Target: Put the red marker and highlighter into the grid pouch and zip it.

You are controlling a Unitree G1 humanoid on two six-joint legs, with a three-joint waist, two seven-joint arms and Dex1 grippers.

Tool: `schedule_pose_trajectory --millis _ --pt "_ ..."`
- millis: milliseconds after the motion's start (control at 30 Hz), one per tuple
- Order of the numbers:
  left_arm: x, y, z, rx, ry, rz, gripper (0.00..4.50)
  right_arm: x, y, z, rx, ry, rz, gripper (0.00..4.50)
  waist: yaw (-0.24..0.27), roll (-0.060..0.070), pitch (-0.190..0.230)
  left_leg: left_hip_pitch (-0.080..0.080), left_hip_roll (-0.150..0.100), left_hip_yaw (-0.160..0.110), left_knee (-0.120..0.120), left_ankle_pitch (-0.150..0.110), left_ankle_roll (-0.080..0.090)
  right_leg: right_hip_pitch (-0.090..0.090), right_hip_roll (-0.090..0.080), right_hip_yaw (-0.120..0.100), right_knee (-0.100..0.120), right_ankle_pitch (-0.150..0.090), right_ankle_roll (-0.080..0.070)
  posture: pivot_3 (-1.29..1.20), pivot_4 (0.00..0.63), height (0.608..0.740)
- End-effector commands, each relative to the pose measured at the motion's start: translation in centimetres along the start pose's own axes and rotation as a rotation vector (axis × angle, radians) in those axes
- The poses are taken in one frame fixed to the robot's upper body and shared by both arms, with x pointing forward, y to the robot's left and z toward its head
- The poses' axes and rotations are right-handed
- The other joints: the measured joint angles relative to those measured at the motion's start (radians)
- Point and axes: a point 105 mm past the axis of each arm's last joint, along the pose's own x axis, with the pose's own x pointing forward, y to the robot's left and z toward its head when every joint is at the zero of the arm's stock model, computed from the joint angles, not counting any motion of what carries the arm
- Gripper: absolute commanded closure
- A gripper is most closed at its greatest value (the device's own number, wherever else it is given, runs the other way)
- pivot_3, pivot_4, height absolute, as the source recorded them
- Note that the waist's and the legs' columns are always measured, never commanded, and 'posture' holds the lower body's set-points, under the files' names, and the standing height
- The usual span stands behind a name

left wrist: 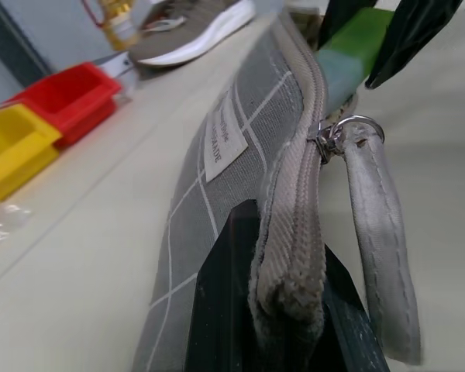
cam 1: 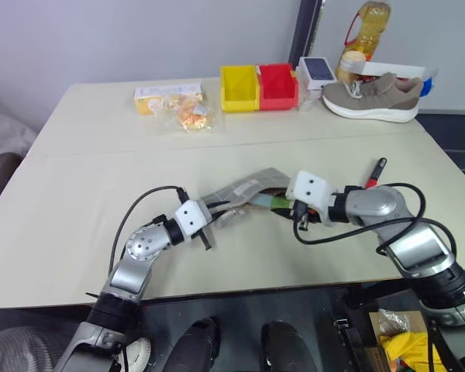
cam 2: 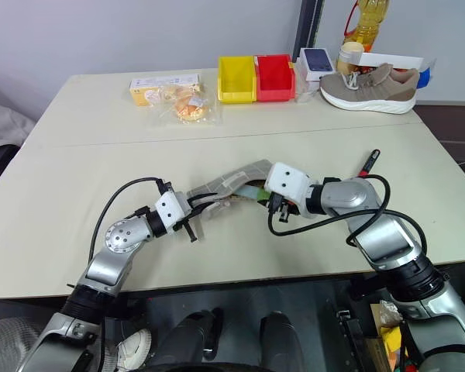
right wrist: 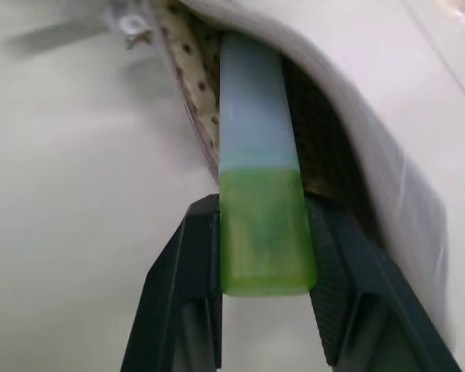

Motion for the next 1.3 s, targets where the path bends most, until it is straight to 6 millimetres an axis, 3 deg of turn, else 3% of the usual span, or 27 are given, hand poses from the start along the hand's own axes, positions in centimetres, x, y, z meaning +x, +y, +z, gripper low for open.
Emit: schedule_pose_trajectory --millis 33,67,300,467,567,700,867,1000,1233,1300 --pt "0.5 -0.5 2.0 0.047 -0.075 -0.053 4.50 -0.2 0.0 2.5 -0.090 -0.061 0.008 3.59 0.000 0.000 0.000 0.000 0.000 0.000 0.000 0.000 0.000 0.000 0.000 0.000 0.000 0.000 0.000 0.00 0.150 0.740" --pt "0.5 -0.4 2.0 0.048 -0.074 -0.052 4.50 -0.2 0.1 2.5 -0.086 -0.059 0.013 3.59 0.000 0.000 0.000 0.000 0.000 0.000 0.000 0.000 0.000 0.000 0.000 0.000 0.000 0.000 0.000 0.00 0.150 0.740" --pt "0.3 0.8 1.2 0.039 -0.034 0.031 4.50 -2.1 -1.6 2.2 -0.035 -0.071 -0.097 0.09 0.002 0.000 0.000 0.000 0.000 0.000 0.000 0.000 0.000 0.000 0.000 0.000 0.000 0.000 0.000 0.00 0.150 0.740" --pt "0.1 2.2 0.1 0.008 0.008 0.162 4.50 -4.8 -3.2 1.2 0.135 -0.132 -0.221 0.09 0.007 0.000 0.000 0.000 0.000 0.000 0.000 0.000 0.000 0.000 0.000 0.000 0.000 0.000 0.000 0.00 0.150 0.740" --pt "0.2 3.7 -1.1 -0.037 0.054 0.297 4.50 -7.0 -5.3 -2.1 0.316 -0.118 -0.405 0.09 0.017 0.000 0.000 0.000 0.000 0.000 0.000 0.000 0.000 0.000 0.000 0.000 0.000 0.000 0.000 0.00 0.150 0.740" --pt "1.1 4.0 -2.1 -0.085 0.110 0.362 4.50 -9.1 -7.6 -7.3 0.617 -0.068 -0.641 0.03 0.022 0.000 0.000 0.000 0.000 0.000 0.002 0.000 0.000 0.001 0.000 0.000 0.000 0.001 0.001 0.00 0.150 0.740" --pt "2.1 3.8 -1.8 -0.099 0.110 0.379 4.50 -10.8 -9.5 -12.2 0.743 0.082 -0.932 0.03 0.020 0.000 0.000 0.000 0.000 0.001 0.002 0.000 0.000 0.000 0.001 0.001 0.001 0.001 0.001 0.00 0.150 0.740" --pt "2.5 3.6 -1.6 -0.095 0.105 0.375 4.50 -11.0 -10.2 -15.6 0.872 0.157 -1.076 0.03 0.021 0.000 0.000 0.000 0.000 0.002 0.002 0.000 0.000 0.000 0.001 0.001 0.001 0.001 0.001 0.00 0.150 0.740" --pt "2.3 3.8 -1.3 -0.093 0.098 0.387 4.50 -10.0 -10.9 -18.4 1.012 0.182 -1.142 0.03 0.019 0.001 -0.001 0.000 -0.001 0.003 0.002 0.001 0.000 0.001 0.001 0.001 0.001 0.001 0.001 0.00 0.150 0.740" --pt "2.2 3.8 -1.2 -0.089 0.097 0.389 4.50 -9.7 -11.2 -18.5 1.030 0.161 -1.145 0.57 0.017 0.001 -0.001 0.001 -0.001 0.003 0.002 0.001 0.000 0.001 0.001 0.001 0.001 0.001 0.001 0.00 0.150 0.740"
